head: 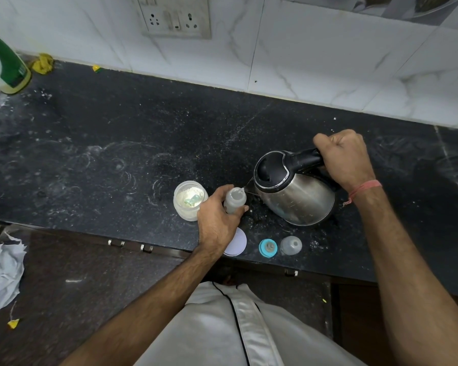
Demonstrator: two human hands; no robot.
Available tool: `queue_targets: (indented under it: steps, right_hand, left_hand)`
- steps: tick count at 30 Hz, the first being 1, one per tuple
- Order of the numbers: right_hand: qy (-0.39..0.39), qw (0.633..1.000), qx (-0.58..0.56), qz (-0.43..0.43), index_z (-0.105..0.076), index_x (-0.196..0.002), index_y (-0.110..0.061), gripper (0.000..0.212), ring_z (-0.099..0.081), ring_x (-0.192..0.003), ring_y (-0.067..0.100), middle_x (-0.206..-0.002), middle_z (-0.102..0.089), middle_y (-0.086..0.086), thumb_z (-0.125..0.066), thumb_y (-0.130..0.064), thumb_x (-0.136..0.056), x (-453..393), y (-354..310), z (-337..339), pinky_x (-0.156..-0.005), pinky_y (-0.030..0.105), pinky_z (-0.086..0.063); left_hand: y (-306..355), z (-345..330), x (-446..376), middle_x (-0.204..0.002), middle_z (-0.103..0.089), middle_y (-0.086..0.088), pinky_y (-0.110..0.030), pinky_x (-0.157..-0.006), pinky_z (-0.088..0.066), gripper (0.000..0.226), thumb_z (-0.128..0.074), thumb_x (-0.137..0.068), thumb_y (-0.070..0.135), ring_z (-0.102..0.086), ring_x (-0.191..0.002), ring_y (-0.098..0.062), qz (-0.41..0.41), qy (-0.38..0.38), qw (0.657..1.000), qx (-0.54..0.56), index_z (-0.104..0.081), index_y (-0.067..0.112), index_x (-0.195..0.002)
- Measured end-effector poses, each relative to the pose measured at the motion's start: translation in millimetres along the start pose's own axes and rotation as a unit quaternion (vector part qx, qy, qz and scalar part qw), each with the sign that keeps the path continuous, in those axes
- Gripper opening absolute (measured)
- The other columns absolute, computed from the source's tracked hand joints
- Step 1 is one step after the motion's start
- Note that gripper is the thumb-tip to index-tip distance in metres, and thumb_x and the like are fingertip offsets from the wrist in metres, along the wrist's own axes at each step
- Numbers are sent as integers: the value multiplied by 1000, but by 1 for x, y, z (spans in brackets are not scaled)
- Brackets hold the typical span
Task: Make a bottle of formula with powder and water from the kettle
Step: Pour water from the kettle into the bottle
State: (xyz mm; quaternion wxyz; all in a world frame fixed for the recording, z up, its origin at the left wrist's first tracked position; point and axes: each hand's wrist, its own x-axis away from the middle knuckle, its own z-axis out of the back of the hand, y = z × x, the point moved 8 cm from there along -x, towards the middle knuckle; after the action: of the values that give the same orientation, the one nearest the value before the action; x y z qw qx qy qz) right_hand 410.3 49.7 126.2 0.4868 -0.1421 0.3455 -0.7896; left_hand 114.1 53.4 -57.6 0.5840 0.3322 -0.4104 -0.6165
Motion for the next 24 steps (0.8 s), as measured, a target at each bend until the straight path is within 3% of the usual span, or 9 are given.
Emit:
queue_targets:
  steps: [5,12,15,17,20,24]
  right_hand:
    - [0,1000,-9,-3,-43,-45,-8,52,-34,-46,21,-46,-37,5,-59,-35,-87,1,3,2,-64,39,-49]
    - [6,999,-43,-22,-43,-48,-2,53,-32,-43,17,-43,-38,0,-60,-30,-89,2,17,5,-49,26,-35]
    - [19,992,-102,-66,-40,-56,8,55,-35,-52,27,-53,-38,9,-61,-33,-85,2,37,5,-51,40,-36]
    - [34,983,-149,-99,-41,-54,0,50,-34,-54,28,-57,-35,9,-61,-36,-83,3,51,4,-50,45,-35]
    - [50,965,-219,-133,-41,-56,-10,41,-33,-43,19,-49,-32,-3,-60,-29,-86,7,65,1,-42,24,-31]
    - [65,947,-276,-153,-41,-58,-14,35,-35,-40,16,-47,-33,-8,-59,-26,-86,11,79,-5,-39,23,-26]
  left_hand:
    - [2,1,1,-119,-81,18,-36,-97,-66,59,-101,-83,37,-75,-110,0,0,-1,1000,-1,-74,29,-135]
    - [3,1,1,-115,-77,24,-34,-98,-66,60,-102,-82,36,-74,-109,2,2,-9,1000,3,-74,30,-135]
    - [1,0,1,-119,-81,20,-35,-99,-66,61,-102,-81,35,-75,-111,1,0,-11,1000,4,-74,29,-135]
    - [0,0,0,-121,-82,19,-36,-99,-66,62,-103,-80,36,-76,-113,0,2,-12,1000,2,-74,30,-135]
    - [-1,-2,-1,-120,-82,19,-37,-99,-66,62,-103,-80,36,-76,-113,1,4,-22,1000,4,-74,31,-134]
    - [1,-3,0,-119,-82,20,-37,-99,-66,59,-102,-80,36,-76,-113,1,5,-35,999,12,-75,31,-132]
